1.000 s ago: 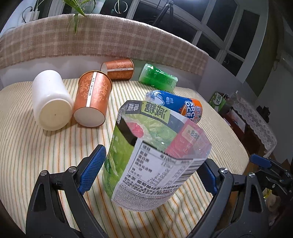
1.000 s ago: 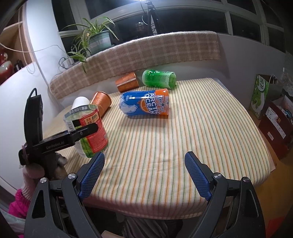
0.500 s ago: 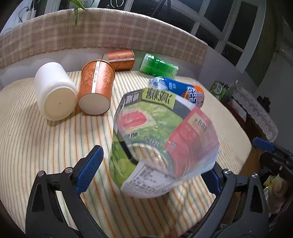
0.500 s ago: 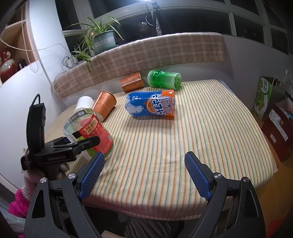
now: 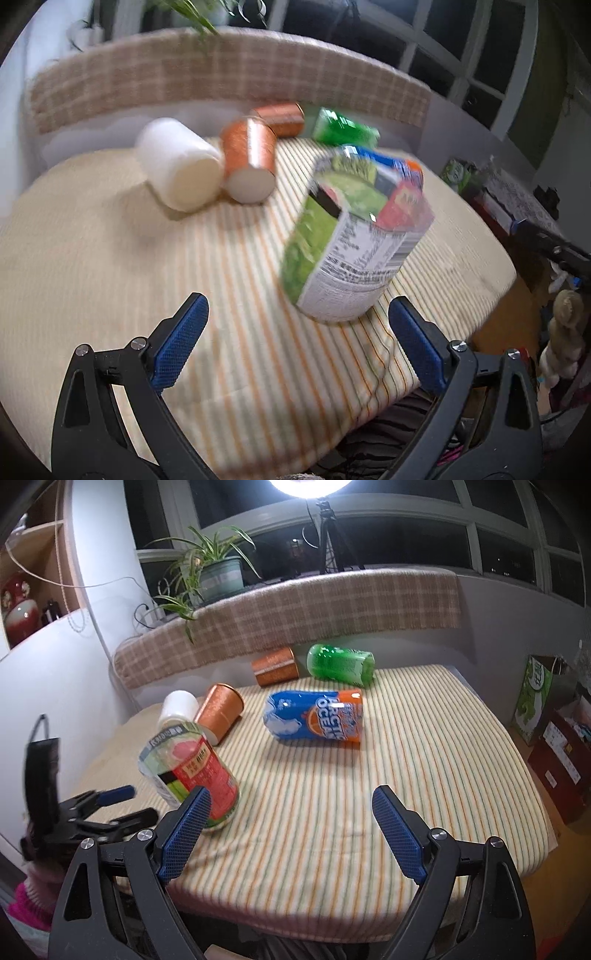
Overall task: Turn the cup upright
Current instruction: 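Lower the upright drink cup onto the table and open the left tool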
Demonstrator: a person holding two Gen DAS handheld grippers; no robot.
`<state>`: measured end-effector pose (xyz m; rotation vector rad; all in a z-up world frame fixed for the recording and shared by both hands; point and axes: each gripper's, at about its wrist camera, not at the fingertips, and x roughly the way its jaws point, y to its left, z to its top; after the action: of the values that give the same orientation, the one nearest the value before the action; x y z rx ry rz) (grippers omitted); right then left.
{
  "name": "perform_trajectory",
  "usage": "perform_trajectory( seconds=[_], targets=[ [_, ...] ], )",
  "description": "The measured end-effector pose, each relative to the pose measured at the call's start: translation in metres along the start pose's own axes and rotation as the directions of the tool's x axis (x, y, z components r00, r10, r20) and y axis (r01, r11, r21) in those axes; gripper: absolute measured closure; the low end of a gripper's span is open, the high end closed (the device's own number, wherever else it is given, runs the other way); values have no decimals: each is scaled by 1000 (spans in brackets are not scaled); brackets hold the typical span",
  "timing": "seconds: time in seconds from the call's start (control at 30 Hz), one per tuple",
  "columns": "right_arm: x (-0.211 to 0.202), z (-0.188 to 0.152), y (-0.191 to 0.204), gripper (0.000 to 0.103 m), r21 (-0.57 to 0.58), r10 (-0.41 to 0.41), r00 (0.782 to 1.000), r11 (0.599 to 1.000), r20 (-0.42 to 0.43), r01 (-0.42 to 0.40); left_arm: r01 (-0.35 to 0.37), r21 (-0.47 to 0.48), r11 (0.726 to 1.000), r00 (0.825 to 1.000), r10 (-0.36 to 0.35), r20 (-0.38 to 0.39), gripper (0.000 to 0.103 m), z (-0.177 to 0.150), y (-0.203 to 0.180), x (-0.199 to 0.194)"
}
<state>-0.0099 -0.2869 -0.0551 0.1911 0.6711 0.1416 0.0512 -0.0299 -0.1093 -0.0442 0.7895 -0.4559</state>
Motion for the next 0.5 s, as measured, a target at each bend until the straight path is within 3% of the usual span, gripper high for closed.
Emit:
perform_trajectory(
  seconds=[0.13, 0.2, 0.33, 0.43, 0.5],
  targets=[
    [0, 6, 10, 13, -4, 9, 1000, 1000, 26, -9, -81, -41, 996, 989, 86, 122, 3, 6, 0, -40],
    [-2, 10, 15, 13, -9, 8, 999, 1000, 46, -7, -138, -59, 989, 969, 147, 199, 3, 11, -4, -61],
    [-12, 20, 25, 13, -20, -1, 994, 1000, 113, 4, -230, -77, 970, 913, 242, 329, 1, 16, -15, -95],
    [-20, 25, 29, 6, -23, -24, 985, 999, 172, 28, -275, -93, 957, 870, 289, 400, 1, 20, -21, -112],
    [-26, 27, 32, 2, -27, -47, 976, 998, 214, 54, -289, -107, 951, 850, 307, 428, 1, 20, -21, -121]
  ],
)
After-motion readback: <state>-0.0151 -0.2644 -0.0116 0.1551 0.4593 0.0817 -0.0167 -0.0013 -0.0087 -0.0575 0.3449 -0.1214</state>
